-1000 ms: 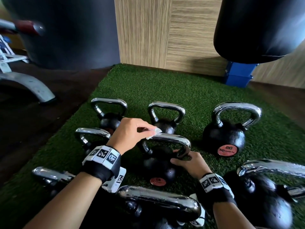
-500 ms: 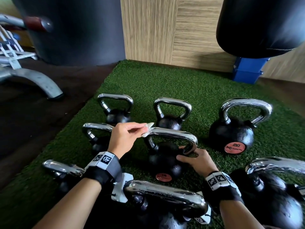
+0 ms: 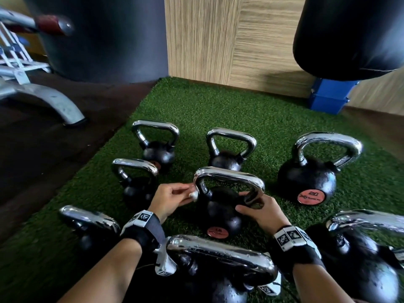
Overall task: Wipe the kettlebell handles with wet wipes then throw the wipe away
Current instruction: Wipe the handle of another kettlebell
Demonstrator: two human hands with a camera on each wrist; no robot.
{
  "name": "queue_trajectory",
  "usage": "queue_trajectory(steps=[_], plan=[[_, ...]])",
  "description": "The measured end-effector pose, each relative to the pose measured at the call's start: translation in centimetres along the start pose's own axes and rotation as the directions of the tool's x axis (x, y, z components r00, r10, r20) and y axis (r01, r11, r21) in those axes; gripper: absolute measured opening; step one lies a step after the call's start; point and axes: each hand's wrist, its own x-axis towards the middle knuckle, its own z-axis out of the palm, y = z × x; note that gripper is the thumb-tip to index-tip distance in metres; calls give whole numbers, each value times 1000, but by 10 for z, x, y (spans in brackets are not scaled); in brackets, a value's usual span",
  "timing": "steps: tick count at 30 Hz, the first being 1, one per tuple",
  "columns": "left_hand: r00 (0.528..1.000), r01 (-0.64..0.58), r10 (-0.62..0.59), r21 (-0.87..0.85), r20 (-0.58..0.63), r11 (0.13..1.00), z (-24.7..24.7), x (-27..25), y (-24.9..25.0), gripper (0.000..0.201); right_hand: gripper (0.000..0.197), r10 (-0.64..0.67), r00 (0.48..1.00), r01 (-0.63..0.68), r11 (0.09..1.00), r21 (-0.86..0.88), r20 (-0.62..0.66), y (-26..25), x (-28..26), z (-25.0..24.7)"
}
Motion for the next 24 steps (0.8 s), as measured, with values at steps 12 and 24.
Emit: queue_trajectory(steps=[12,24], plan=[[990,-137,140,166,-7,977,11,19,8,23,41,95,990,-69,971,-228,108,-9,-1,-23],[987,-49,-49,573,154,818,63,88,45,12,20,-10,949,174,850,-497,315,-53,7,-2]])
